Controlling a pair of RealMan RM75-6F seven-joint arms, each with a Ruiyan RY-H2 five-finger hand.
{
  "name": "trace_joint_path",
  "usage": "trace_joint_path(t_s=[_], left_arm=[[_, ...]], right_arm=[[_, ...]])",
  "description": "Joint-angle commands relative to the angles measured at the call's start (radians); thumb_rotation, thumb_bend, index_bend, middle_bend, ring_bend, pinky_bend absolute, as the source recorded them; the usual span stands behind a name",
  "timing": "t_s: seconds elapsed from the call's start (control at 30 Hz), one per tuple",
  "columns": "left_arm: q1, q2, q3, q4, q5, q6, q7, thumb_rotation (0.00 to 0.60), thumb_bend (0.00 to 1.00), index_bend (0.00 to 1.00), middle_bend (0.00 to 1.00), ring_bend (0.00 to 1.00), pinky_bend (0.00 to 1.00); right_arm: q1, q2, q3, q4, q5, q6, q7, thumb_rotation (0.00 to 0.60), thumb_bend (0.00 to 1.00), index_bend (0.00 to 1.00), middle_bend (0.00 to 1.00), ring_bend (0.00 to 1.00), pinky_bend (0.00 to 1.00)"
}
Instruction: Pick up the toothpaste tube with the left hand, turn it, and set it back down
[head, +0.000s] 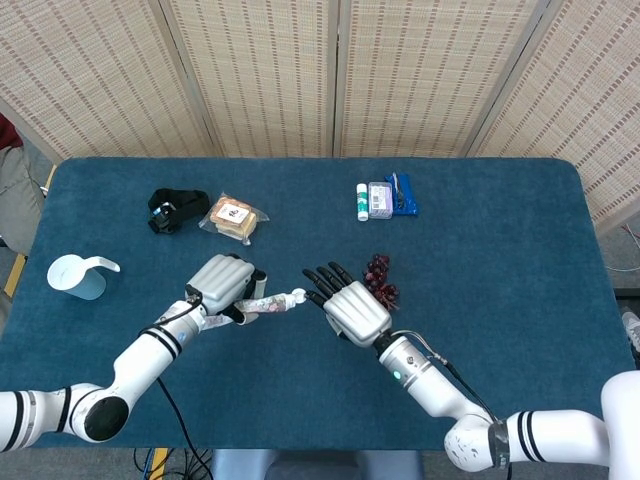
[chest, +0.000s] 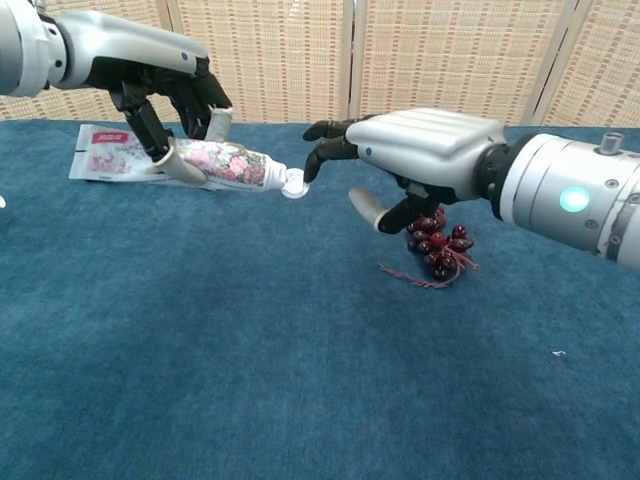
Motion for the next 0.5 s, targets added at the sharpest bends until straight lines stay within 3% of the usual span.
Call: trace_joint_path(t_s=[0.03, 0.5], left_arm=[[0.003, 0.004, -0.001, -0.006, 0.007, -0.001, -0.005, 0.600, 0.31, 0.59, 0.66, 0.41, 0.24], [0.014, 0.036, -0.010, -0.035, 0.036, -0.038, -0.062, 0.600, 0.31, 0.59, 0.66, 0.41, 0.25]], right_arm=[[0.002, -0.003, 0.001, 0.004, -0.001, 0.000, 0.003, 0.600, 0.61, 0.24, 0.00, 0.00, 0.00], [0.010, -0.014, -0.001, 0.016, 0.002, -0.001, 0.018, 0.600, 0.61, 0.24, 0.00, 0.00, 0.00]])
